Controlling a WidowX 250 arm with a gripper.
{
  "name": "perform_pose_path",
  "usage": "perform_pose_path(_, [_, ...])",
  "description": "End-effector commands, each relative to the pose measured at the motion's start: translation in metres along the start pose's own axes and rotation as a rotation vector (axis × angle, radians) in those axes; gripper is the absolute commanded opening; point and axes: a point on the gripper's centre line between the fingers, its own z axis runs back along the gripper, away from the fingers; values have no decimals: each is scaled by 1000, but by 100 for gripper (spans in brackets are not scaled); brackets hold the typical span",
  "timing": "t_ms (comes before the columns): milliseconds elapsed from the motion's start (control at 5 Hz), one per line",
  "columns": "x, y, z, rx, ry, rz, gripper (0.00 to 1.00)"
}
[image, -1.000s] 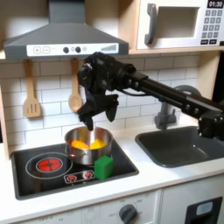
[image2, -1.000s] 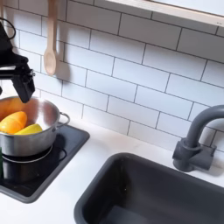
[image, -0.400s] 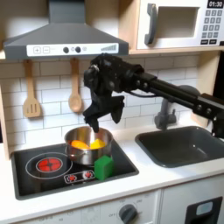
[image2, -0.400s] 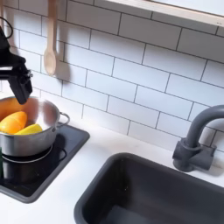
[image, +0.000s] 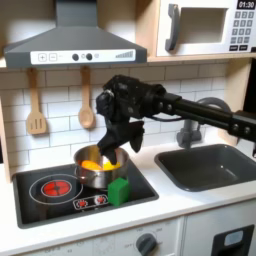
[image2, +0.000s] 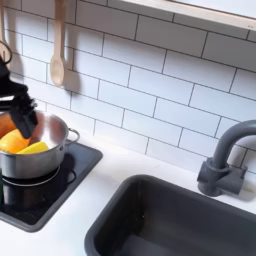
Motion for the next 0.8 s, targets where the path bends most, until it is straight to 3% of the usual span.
perform_pose_path(0, [-14, 24, -2, 20, 22, 22, 100])
perform_pose_path(400, [-22, 26, -5, 105, 73, 25, 100])
perform_pose_path(600, [-26, 15, -3, 121, 68, 3, 100])
